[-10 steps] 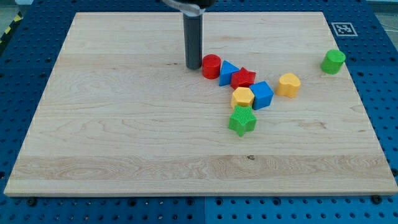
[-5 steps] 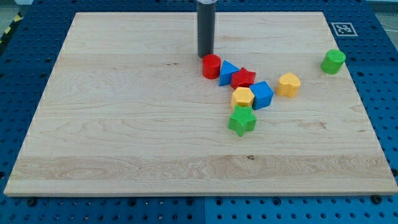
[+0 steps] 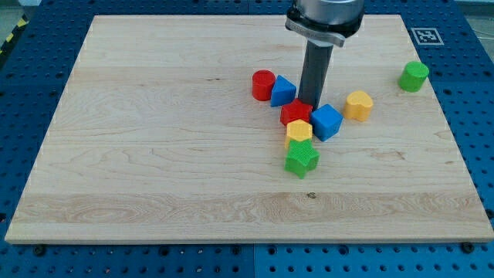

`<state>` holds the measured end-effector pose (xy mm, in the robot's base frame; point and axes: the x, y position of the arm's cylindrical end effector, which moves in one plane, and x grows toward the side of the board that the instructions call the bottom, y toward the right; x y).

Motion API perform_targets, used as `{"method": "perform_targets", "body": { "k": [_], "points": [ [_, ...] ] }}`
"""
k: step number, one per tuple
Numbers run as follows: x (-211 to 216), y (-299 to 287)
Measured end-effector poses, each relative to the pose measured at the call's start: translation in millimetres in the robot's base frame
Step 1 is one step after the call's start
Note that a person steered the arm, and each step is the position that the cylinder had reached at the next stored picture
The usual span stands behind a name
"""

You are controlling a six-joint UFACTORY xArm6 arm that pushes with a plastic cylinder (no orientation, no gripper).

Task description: Move the red circle along with the blue triangle to the top of the red star

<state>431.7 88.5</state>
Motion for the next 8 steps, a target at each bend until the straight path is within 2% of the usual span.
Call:
{"method": "perform_targets", "body": {
  "k": [1,4,6,8],
  "points": [
    [19,0],
    [26,0],
    [-20,-17],
    [-31,-84]
  ]
}}
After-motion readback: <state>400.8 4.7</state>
